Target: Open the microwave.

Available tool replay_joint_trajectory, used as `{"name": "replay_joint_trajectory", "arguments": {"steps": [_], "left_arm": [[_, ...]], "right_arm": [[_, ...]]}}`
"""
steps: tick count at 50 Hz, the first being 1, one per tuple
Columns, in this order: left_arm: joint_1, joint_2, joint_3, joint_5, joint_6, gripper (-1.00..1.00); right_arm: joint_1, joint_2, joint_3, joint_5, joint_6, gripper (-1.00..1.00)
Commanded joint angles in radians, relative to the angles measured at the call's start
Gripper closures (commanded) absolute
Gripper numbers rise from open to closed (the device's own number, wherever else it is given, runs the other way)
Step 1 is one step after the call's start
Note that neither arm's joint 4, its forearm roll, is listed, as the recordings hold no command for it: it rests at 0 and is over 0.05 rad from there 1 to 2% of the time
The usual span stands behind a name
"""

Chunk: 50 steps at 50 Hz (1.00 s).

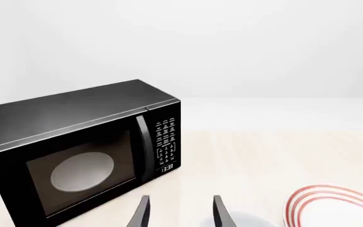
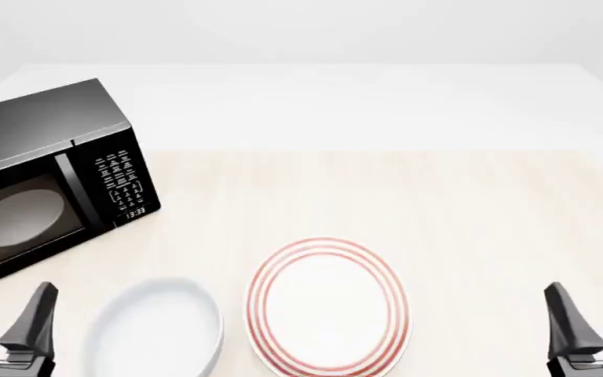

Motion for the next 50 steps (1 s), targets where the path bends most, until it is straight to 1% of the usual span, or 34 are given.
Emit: {"name": "replay_joint_trajectory", "arguments": {"steps": [1, 9, 11, 13, 14, 15, 16, 17, 18, 19, 21, 22, 23, 25, 26, 27, 28, 29, 30, 31, 36, 37, 38, 39, 40, 41, 43, 50], "left_arm": [[-0.003, 0.003, -0.019, 0.019, 0.002, -1.0], [0.006, 0.021, -0.017, -0.004, -0.015, -1.0], [0.025, 0.048, -0.015, -0.013, 0.003, -1.0], [0.006, 0.179, -0.004, -0.106, 0.019, -1.0], [0.007, 0.185, -0.002, -0.115, 0.021, -1.0], [0.029, 0.251, 0.0, -0.169, 0.019, -1.0], [0.036, 0.271, 0.001, -0.191, 0.016, -1.0], [0.042, 0.204, 0.007, -0.157, -0.007, -1.0], [0.042, 0.198, 0.007, -0.15, -0.007, -1.0], [0.023, 0.263, -0.011, -0.196, 0.0, -1.0], [0.02, 0.368, -0.022, -0.278, 0.02, -1.0], [0.024, 0.382, -0.028, -0.276, 0.041, -1.0], [0.03, 0.363, -0.036, -0.261, 0.031, -1.0], [0.046, 0.382, -0.055, -0.274, 0.027, -1.0], [0.074, 0.4, -0.064, -0.284, 0.027, -1.0], [0.074, 0.401, -0.064, -0.285, 0.027, -1.0], [0.087, 0.434, -0.048, -0.343, 0.021, -1.0], [0.087, 0.438, -0.047, -0.348, 0.021, -1.0], [0.095, 0.494, -0.021, -0.432, 0.015, -1.0], [0.096, 0.518, -0.018, -0.46, 0.013, -1.0], [0.109, 0.588, -0.041, -0.513, -0.001, -1.0], [0.119, 0.593, -0.042, -0.522, -0.006, -1.0], [0.15, 0.614, -0.042, -0.543, -0.033, -1.0], [0.16, 0.633, -0.042, -0.559, -0.038, -1.0], [0.158, 0.647, -0.042, -0.572, -0.033, -1.0], [0.16, 0.676, -0.038, -0.61, -0.041, -1.0], [0.159, 0.713, -0.041, -0.642, -0.046, -1.0], [0.147, 0.809, -0.055, -0.727, -0.06, -1.0]], "right_arm": [[0.0, 0.007, -0.003, -0.003, 0.002, -1.0], [0.0, 0.007, -0.002, -0.004, 0.003, -1.0], [0.0, 0.007, -0.002, -0.004, 0.002, -1.0], [0.0, 0.007, -0.002, -0.004, 0.002, -1.0], [0.0, 0.007, -0.002, -0.004, 0.003, -1.0], [0.0, 0.007, -0.002, -0.004, 0.002, -1.0], [0.0, 0.007, -0.002, -0.004, 0.002, -1.0], [0.0, 0.007, -0.002, -0.004, 0.002, -1.0], [0.0, 0.007, -0.002, -0.004, 0.002, -1.0], [0.0, 0.007, -0.002, -0.003, 0.002, -1.0], [0.0, 0.006, -0.002, -0.002, 0.002, -1.0], [0.0, 0.006, -0.003, -0.002, 0.002, -1.0], [0.0, 0.006, -0.003, -0.002, 0.002, -1.0], [0.0, 0.006, -0.003, -0.002, 0.002, -1.0], [0.0, 0.006, -0.003, -0.002, 0.002, -1.0], [0.0, 0.006, -0.003, -0.002, 0.002, -1.0], [0.0, 0.006, -0.003, -0.002, 0.002, -1.0], [0.0, 0.006, -0.003, -0.002, 0.002, -1.0], [0.0, 0.005, -0.003, -0.001, 0.002, -1.0], [0.0, 0.005, -0.003, -0.001, 0.002, -1.0], [0.0, 0.006, -0.003, -0.001, 0.002, -1.0], [0.0, 0.006, -0.003, -0.001, 0.002, -1.0], [0.0, 0.006, -0.003, -0.001, 0.002, -1.0], [0.0, 0.006, -0.003, -0.001, 0.002, -1.0], [0.0, 0.006, -0.003, -0.001, 0.002, -1.0], [0.0, 0.005, -0.004, 0.0, 0.002, -1.0], [0.0, 0.005, -0.004, 0.0, 0.002, -1.0], [0.0, 0.005, -0.003, 0.0, 0.002, -1.0]]}}
